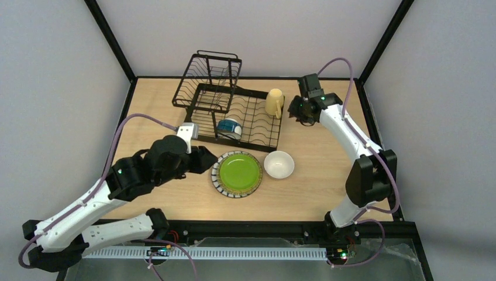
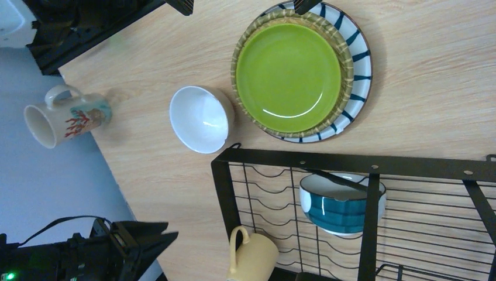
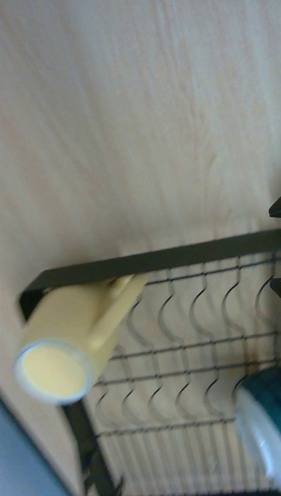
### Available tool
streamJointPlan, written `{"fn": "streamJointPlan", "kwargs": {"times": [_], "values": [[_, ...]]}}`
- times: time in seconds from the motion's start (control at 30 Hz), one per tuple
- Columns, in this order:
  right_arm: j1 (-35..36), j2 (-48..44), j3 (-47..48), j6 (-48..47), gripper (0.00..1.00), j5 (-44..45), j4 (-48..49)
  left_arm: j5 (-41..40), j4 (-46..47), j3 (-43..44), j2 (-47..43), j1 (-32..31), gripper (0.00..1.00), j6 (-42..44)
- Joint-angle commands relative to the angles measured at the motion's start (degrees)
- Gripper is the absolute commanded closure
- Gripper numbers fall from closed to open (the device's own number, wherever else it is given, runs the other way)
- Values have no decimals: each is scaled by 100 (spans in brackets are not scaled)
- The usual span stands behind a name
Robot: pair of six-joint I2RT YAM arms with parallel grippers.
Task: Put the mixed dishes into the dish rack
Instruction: Grab the bowl at the center of the board.
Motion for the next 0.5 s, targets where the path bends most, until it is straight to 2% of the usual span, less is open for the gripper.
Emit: {"fn": "streamJointPlan", "kwargs": {"times": [0.0,0.47], "values": [[-36,-264,-590,-376,41,-453,-493,97,-70,-167,107,-15,1,254],[-36,-993,-1633,-835,39,-570,-749,398,236,-295,287,-14,1,362]]}}
